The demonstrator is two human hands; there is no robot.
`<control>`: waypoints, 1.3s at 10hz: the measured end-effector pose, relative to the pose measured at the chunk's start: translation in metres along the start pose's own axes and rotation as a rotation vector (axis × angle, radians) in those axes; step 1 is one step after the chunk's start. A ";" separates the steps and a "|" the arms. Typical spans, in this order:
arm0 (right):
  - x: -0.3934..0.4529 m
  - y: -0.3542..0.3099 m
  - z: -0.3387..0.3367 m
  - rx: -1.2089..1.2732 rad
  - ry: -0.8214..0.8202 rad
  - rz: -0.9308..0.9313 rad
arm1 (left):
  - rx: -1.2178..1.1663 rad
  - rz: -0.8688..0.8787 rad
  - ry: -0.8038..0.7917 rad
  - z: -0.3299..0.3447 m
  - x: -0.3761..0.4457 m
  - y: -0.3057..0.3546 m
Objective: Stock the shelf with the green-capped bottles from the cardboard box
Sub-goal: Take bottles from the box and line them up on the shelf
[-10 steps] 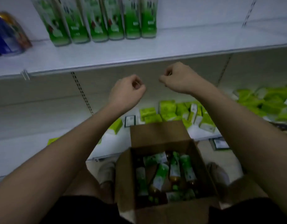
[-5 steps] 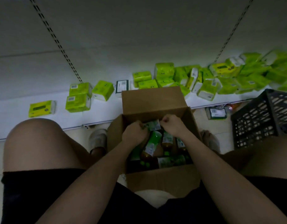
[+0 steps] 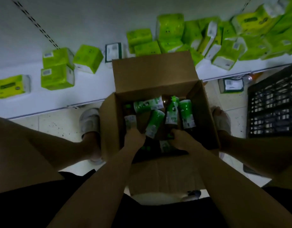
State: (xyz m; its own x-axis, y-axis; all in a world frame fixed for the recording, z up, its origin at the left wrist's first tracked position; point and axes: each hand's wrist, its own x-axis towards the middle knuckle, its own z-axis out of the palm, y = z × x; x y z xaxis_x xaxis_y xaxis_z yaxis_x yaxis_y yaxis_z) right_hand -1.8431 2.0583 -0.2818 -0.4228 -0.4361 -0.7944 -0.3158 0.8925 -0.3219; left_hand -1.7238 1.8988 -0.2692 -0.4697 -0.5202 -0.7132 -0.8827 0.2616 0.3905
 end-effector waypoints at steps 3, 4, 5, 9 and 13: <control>0.032 0.002 0.031 -0.234 -0.138 -0.060 | 0.005 -0.087 -0.062 0.027 0.039 -0.021; 0.035 0.000 0.037 -0.327 -0.169 -0.023 | -0.013 -0.137 -0.064 0.029 0.049 -0.026; 0.041 0.004 0.042 -0.393 -0.182 -0.006 | -0.013 -0.164 -0.075 0.033 0.054 -0.032; 0.040 -0.005 0.043 -0.554 -0.113 -0.047 | 0.121 -0.099 -0.030 0.033 0.030 -0.020; 0.018 0.016 0.024 -0.297 0.149 -0.201 | -0.143 0.019 -0.139 0.032 0.055 0.024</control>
State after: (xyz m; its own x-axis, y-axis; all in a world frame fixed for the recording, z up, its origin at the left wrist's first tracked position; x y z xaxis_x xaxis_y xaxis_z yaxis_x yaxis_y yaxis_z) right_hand -1.8353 2.0672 -0.3140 -0.4391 -0.6306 -0.6400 -0.6278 0.7249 -0.2836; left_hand -1.7712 1.9024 -0.3182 -0.4925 -0.3964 -0.7748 -0.8671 0.1464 0.4762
